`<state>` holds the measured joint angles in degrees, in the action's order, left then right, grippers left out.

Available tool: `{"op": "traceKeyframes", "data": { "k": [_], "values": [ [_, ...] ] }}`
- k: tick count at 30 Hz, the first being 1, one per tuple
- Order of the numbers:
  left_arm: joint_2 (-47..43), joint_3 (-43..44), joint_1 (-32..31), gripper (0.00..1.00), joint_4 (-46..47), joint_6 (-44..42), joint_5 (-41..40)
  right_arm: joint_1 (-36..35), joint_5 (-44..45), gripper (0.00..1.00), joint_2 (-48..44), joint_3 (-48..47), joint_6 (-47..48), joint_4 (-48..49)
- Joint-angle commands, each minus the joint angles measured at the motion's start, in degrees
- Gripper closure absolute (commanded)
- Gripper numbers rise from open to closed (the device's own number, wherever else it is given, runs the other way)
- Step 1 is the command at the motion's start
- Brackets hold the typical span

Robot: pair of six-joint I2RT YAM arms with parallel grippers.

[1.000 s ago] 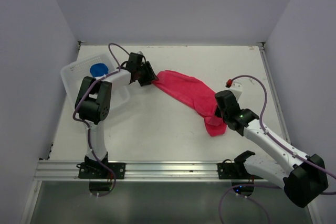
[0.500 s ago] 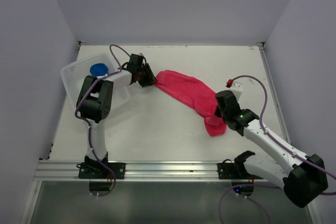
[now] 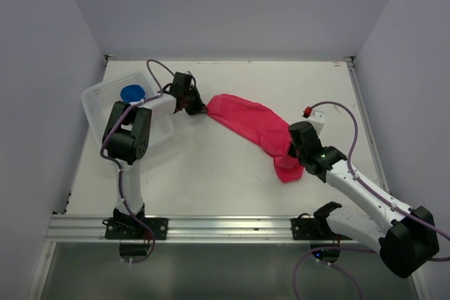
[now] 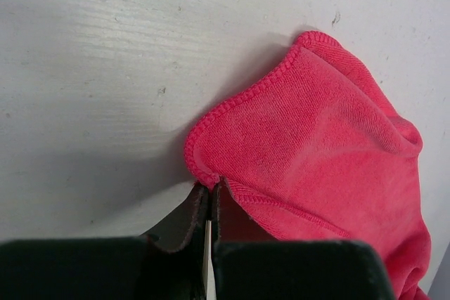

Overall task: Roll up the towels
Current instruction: Move the towel to the center of the board

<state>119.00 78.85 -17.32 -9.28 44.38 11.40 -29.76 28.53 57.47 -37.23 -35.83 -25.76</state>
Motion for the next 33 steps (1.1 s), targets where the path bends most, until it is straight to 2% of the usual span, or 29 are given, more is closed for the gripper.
{"op": "traceKeyframes", "data": {
  "k": [1, 6, 16, 22, 25, 28, 33],
  "values": [
    [-4.03, -0.45, 0.62, 1.00, 2.25, -0.26, 0.64, 0.58, 1.35, 1.00, -0.61, -0.56, 0.41, 0.10],
    [-11.75, -3.69, 2.03, 1.00, 2.43, -0.78, 0.56, 2.86, 1.62, 1.00, 0.44, -2.75, 1.99, -0.79],
    [-26.27, -12.92, 3.26, 1.00, -0.04, -4.39, 0.64, 14.36, -4.09, 1.00, 7.12, -11.97, 3.84, 0.62],
    [-32.68, -18.64, 3.17, 1.00, -1.18, -7.02, 1.87, 21.74, -9.10, 1.00, 17.13, -19.62, 3.40, 2.29],
    [-35.06, -19.87, 3.17, 1.00, -2.93, -9.57, 2.75, 26.14, -15.42, 1.00, 23.02, -24.63, 1.56, 2.21],
    [-37.61, -21.71, 3.17, 1.00, -3.91, -11.50, 3.10, 28.17, -15.96, 1.00, 29.00, -30.17, 0.86, 0.45],
    [-42.52, -23.39, 3.17, 1.00, -6.62, -15.01, 1.26, 32.73, -15.09, 1.00, 33.31, -33.34, -0.29, -0.96]
  ]
}}
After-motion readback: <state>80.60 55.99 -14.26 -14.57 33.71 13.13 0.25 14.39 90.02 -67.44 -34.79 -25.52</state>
